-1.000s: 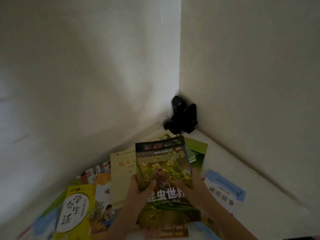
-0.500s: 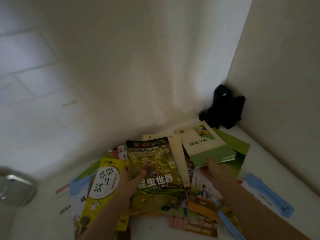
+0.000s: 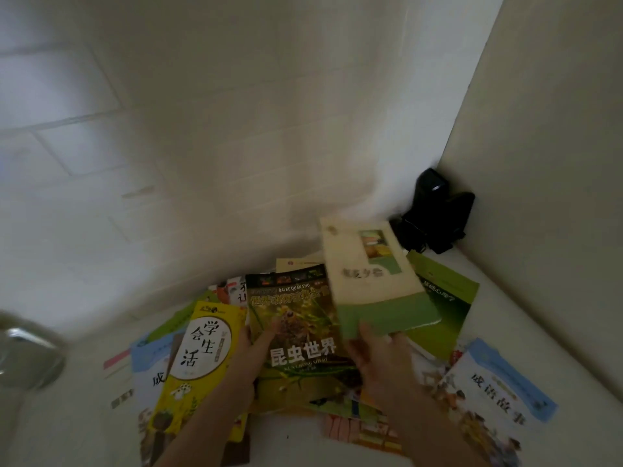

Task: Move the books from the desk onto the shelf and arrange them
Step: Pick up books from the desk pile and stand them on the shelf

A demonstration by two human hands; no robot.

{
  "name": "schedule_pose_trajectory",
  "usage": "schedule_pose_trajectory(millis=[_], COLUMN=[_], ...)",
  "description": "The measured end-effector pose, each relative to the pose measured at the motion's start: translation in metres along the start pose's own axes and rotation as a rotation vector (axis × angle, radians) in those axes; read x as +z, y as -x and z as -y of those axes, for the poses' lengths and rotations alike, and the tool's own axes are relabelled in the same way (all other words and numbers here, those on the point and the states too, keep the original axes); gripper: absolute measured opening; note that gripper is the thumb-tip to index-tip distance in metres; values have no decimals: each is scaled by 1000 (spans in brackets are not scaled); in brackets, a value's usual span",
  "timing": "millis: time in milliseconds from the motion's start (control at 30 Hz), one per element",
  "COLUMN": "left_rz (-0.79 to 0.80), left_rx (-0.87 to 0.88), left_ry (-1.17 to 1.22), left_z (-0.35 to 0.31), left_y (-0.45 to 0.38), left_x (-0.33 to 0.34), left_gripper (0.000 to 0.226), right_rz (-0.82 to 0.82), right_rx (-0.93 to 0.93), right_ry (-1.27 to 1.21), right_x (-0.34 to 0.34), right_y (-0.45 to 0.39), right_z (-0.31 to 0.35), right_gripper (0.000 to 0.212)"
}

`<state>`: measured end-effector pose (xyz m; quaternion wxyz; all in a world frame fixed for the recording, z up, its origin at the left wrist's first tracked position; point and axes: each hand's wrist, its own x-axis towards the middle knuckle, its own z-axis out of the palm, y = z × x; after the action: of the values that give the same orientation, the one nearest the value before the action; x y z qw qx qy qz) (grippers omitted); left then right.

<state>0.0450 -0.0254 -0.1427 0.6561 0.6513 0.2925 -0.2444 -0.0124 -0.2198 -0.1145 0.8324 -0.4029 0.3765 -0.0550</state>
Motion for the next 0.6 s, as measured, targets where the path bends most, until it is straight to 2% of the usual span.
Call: schedule_pose_trajectory(millis=[33,67,100,167,267,367,433,500,567,600], left_rz=[10,32,58,90,88,-30,-53,-51,-46,-41], left_rx=[-23,-45,-57,-16,55,159,184,201,232,256], left_ry=[32,65,106,179,66,-58,-84,-124,-139,-146], left_z=[-3,-5,-7,-9,-8,-3,0,4,5,3], left_y=[-1,-1,-4,-5,0,-8,-9,-11,-11,-10], left_x=[2,3,2,2,3,3,4,2,-1,-1], left_gripper=[81,73,75,67,83,80,76,76,71,67], right_rz=[8,22,19,0,15,164,255,182,-38,-143], right_rx=[8,30,48,67,62,-13,-55,-136,-253,-312], right_ry=[-10,1,52,167,325,711,935,1105,1196,1211], right_x=[7,14,21,31,31,17,-3,-31,-61,-75], right_y=[14,23,29,38,45,40,35,21,-2,-15], right_z=[-13,-27,-42,-66,-87,-76,-60,-42,-21,-8], right_gripper=[38,40,43,50,44,31,21,16,12,17])
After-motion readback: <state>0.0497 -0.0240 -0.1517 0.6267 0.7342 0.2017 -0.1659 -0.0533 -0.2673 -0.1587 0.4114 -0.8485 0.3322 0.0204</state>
